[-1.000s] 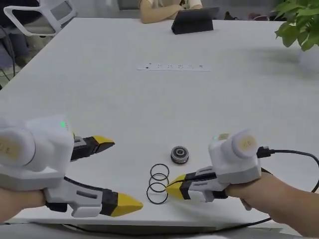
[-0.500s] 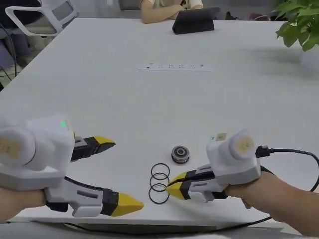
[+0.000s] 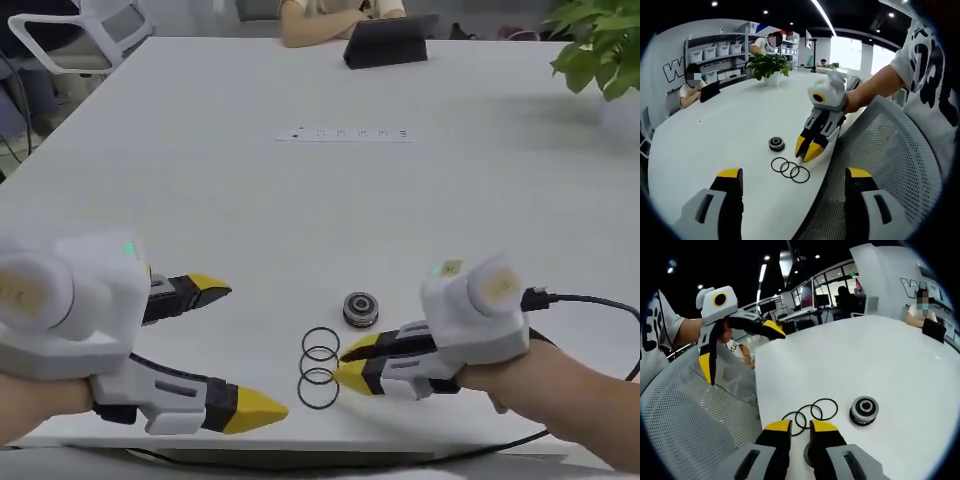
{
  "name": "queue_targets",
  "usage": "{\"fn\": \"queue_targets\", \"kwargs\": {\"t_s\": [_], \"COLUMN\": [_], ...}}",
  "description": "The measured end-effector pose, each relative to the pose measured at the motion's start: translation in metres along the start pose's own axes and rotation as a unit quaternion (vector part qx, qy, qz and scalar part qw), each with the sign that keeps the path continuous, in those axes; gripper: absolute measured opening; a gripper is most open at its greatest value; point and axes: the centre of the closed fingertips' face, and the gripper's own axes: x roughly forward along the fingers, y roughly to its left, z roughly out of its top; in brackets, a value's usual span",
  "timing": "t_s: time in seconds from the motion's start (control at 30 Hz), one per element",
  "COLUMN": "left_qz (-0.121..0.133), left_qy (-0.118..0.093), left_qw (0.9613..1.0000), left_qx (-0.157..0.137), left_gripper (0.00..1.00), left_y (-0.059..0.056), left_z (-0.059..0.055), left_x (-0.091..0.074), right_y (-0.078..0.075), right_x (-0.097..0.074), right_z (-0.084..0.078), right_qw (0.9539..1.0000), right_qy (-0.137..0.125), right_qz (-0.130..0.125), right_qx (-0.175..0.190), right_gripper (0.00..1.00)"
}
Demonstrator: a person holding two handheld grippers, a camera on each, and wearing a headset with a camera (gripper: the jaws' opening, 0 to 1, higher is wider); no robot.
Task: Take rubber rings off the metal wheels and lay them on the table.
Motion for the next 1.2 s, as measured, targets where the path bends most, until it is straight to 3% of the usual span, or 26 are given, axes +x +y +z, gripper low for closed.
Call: {"fn": "queue_targets", "kwargs": {"t_s": [0.7, 1.2], "left_qz": [-0.006, -0.007], "left_qy": [-0.006, -0.01], "left_qw": [0.9999, 0.9999], "left_qx": [0.008, 0.009], "left_gripper": [0.8, 0.78], "left_y": [0.009, 0.025], "left_z": [0.016, 0.028], "left_x": [0.01, 0.026], "right_y": [-0.035, -0.061], "right_x": [-0.029, -0.043], "right_z": [0.022, 0.017], "right_qw": [0.9969, 0.9931], "right_qy": [-0.054, -0.065], "right_qz": [-0.052, -0.089], "right_qx": [0.024, 0.04], "right_gripper": [0.23, 0.25]}}
